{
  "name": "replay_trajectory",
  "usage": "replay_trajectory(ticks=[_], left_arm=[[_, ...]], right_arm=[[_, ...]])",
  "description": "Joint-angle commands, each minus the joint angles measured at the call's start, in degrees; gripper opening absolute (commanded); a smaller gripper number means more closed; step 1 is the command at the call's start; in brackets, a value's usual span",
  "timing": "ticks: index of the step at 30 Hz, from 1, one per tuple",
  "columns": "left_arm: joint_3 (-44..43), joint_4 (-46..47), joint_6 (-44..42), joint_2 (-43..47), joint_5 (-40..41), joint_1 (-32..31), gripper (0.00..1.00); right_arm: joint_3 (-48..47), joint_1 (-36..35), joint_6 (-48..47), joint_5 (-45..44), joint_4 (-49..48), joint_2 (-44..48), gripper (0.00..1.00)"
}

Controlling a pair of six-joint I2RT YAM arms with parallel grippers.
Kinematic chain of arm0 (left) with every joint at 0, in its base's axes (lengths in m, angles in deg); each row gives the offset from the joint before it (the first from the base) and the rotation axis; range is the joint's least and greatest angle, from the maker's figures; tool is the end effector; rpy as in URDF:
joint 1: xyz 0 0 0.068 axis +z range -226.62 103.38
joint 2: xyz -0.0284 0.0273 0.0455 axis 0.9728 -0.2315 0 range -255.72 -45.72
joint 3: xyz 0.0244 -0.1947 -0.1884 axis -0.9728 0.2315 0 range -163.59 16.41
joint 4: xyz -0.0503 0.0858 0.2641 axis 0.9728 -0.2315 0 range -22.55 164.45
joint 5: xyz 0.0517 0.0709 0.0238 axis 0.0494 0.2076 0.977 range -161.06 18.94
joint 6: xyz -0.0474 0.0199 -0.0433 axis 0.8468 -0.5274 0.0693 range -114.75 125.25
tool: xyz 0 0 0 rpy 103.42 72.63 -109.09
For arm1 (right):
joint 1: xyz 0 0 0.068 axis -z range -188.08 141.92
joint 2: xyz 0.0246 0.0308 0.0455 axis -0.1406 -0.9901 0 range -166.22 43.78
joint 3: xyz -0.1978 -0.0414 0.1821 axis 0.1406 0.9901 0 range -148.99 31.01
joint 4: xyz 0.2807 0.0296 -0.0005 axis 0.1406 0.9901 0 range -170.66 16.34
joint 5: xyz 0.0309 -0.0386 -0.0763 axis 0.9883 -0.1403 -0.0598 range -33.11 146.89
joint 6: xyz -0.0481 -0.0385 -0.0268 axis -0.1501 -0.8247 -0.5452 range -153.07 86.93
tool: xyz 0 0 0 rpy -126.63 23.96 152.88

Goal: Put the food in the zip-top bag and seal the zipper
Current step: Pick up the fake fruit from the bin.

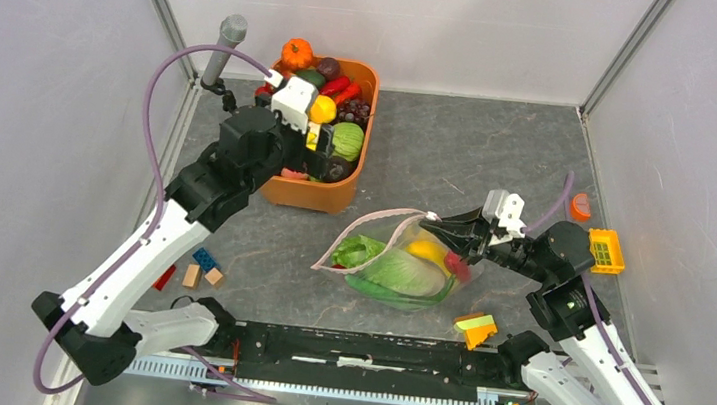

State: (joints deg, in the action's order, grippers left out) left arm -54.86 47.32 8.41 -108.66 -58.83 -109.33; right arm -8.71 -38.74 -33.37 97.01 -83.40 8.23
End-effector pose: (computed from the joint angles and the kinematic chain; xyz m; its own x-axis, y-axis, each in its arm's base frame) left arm 0.2379 -0.1393 0.4052 -0.2906 0.1226 -0.9490 0.3440 0.9388 0.0160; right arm 0.1390 0.1226 0.3596 0.1084 0.0595 -0.9923 -0.9396 0.3320 -0.0828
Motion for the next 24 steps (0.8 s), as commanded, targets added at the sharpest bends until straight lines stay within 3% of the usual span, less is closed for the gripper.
replay_trajectory(ticks=[1, 7, 11, 18, 24], left_arm=[[4.85, 3.52, 11.98, -2.18, 2.54, 7.16, 1.00], [3.04, 2.18, 12.82, -7.94, 3.23, 10.59, 1.00], [0.77, -0.78, 11.77, -11.11, 4.89, 11.11, 0.94], [0.26, -2.76, 8.29, -10.28, 10.81, 11.16, 0.94], [0.47, -5.22, 7.17, -11.08, 10.57, 11.14, 0.85]], right_arm=[[-0.35, -0.11, 0.21, 0.29, -2.88, 0.74, 0.00], [-0.20, -0.15, 1.68, 0.06, -2.88, 1.04, 0.00], [-0.01, -0.11, 1.95, -0.04, -3.06, 1.31, 0.00], [0.61, -0.11, 2.83, 0.22, -4.10, 1.25, 0.00], [0.97, -0.11, 3.62, 0.44, -5.16, 0.79, 0.00]])
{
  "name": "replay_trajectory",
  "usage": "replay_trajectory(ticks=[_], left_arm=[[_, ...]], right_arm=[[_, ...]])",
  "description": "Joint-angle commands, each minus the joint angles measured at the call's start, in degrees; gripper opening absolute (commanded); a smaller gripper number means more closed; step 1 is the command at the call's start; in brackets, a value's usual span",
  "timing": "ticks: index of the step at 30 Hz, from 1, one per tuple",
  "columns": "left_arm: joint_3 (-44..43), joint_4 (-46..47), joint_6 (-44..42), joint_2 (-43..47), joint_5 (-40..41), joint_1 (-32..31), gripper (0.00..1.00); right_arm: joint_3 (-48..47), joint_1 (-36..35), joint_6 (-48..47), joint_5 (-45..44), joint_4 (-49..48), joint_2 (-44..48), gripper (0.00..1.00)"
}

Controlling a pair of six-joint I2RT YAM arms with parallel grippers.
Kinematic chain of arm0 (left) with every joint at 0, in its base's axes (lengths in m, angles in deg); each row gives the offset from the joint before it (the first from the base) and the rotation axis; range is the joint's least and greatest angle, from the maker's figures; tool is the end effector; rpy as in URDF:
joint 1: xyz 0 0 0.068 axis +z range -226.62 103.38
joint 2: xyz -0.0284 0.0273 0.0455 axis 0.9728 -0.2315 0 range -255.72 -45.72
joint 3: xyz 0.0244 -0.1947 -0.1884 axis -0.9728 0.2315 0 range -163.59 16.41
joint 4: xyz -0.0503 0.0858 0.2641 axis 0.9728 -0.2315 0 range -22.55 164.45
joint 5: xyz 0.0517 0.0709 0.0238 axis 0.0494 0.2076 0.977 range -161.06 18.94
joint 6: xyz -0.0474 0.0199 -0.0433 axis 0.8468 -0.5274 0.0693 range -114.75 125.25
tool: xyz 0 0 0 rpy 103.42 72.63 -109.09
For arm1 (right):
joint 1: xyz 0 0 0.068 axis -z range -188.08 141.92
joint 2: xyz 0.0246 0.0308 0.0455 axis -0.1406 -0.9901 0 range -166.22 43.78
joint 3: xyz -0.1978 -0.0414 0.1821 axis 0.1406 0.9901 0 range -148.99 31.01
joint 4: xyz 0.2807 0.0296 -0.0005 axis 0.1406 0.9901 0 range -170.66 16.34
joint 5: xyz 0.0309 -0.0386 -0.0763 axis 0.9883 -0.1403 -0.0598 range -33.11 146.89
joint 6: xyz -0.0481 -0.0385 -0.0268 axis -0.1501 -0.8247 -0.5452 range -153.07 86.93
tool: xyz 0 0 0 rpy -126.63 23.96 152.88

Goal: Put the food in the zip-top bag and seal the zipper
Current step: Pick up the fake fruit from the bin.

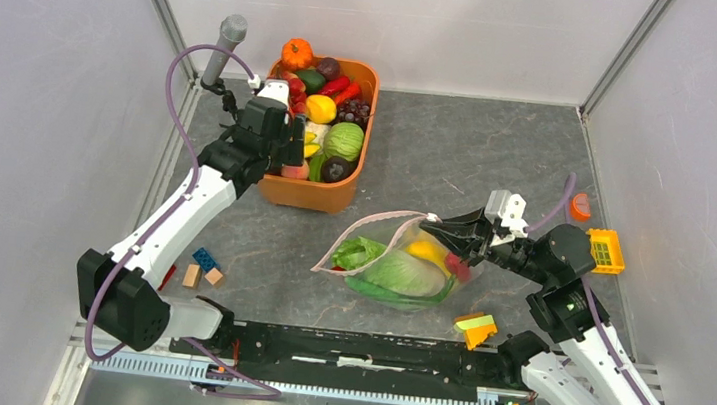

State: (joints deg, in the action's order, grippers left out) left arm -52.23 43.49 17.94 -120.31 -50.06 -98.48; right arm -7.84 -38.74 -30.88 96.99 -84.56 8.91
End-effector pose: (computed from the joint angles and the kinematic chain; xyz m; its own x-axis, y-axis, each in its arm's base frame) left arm 0.3052 -0.1017 0.3247 -0.5617 0.0044 -0.8273 -0.0427 0.9985 0.0343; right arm 0.1375 0.1217 0.3581 0.0820 0.0825 -0.9932 -0.9427 0.3298 -0.0504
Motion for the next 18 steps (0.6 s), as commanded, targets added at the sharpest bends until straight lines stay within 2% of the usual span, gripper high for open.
replay_trajectory(ticks=[1, 12, 15, 18], left_arm=[[-2.11, -1.73, -2.59, 0.34, 1.62, 0.26, 0.83], [-4.49, -6.20, -5.55, -2.89, 1.35, 0.30, 0.75], [-4.80, -6.40, -5.91, -3.38, 2.01, 0.28, 0.68], [-5.80, -8.06, -6.55, -3.89, 2.68, 0.27, 0.69]], right_arm=[[0.09, -0.11, 1.14, 0.47, -4.01, 0.10, 0.00], [0.09, -0.11, 1.08, 0.08, -3.65, 0.19, 0.00], [0.18, -0.10, 1.04, 0.08, -3.81, 0.11, 0.00], [0.09, -0.11, 0.96, 0.08, -3.58, 0.03, 0.00]])
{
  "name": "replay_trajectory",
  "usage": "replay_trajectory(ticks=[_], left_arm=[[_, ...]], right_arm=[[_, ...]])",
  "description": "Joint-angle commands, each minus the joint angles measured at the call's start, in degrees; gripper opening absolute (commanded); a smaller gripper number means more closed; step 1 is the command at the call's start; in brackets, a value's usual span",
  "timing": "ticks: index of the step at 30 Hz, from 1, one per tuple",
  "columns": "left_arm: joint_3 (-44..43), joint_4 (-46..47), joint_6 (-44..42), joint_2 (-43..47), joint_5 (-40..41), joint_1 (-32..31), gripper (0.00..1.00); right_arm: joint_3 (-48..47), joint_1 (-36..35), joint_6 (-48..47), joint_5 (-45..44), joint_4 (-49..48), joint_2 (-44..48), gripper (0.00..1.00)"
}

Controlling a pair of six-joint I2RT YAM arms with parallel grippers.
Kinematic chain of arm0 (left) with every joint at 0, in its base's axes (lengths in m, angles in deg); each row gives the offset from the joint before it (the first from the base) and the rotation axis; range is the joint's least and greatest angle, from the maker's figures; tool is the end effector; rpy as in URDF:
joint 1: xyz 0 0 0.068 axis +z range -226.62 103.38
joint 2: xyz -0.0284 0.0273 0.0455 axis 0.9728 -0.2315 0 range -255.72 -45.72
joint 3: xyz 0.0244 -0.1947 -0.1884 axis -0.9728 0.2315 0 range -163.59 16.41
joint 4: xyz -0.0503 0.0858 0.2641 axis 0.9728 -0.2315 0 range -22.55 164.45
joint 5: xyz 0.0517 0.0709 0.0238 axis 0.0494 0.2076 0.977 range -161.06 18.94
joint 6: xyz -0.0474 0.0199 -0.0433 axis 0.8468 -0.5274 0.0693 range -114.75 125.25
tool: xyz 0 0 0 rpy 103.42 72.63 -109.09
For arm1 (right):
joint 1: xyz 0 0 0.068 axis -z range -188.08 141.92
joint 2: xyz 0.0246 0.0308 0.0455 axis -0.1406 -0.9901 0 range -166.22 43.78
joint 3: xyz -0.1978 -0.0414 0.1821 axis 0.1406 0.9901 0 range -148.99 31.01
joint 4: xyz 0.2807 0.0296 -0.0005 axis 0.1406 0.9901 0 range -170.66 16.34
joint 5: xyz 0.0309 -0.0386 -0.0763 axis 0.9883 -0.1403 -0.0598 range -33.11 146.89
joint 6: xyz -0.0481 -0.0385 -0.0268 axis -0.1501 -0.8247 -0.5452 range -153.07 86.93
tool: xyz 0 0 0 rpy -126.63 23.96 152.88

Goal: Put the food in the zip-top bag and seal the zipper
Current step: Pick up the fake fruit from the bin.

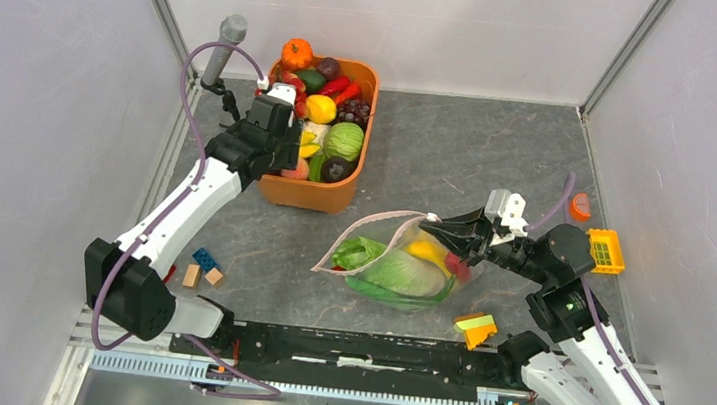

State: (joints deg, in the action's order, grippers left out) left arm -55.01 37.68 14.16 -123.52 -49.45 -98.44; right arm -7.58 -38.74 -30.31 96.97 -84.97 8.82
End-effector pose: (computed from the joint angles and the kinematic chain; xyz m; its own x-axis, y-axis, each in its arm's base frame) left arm 0.3108 -0.1031 0.3159 -0.6422 0.1021 -0.7598 -0.0033 0.9907 0.1359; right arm 0.1381 0.1220 0.3570 0.0735 0.0863 -0.9936 -0.9433 0.3293 -0.0412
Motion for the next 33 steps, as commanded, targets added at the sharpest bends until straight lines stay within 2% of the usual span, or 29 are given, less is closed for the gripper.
replay_trajectory(ticks=[1, 8, 14, 21, 23, 29, 33], left_arm=[[-3.16, -2.49, -2.92, -0.62, 2.24, 0.22, 0.69], [-3.03, -4.10, -3.43, -0.23, 2.23, 0.25, 0.73], [-3.04, -5.49, -5.01, -0.89, 2.42, 0.32, 0.66], [-3.75, -6.91, -5.74, -2.48, 2.52, 0.45, 0.64], [-3.84, -6.74, -5.76, -2.81, 2.07, 0.46, 0.59], [-4.75, -6.47, -5.26, -1.34, -1.08, 0.38, 0.30], [-5.29, -5.19, -4.48, 3.14, -3.99, 0.41, 0.24]], right_arm=[[-0.13, -0.11, 0.40, 0.01, -3.07, 0.26, 0.00], [0.44, -0.11, 0.57, -0.23, -3.47, 0.32, 0.00], [0.53, -0.11, 0.44, -0.33, -3.33, 0.51, 0.00], [0.65, -0.11, 0.40, -0.52, -3.24, 0.67, 0.00], [0.66, -0.11, 0.41, -0.61, -3.24, 0.77, 0.00], [0.79, -0.11, 0.40, -0.92, -3.18, 0.89, 0.00], [0.75, -0.10, 0.39, -0.99, -3.18, 0.80, 0.00]])
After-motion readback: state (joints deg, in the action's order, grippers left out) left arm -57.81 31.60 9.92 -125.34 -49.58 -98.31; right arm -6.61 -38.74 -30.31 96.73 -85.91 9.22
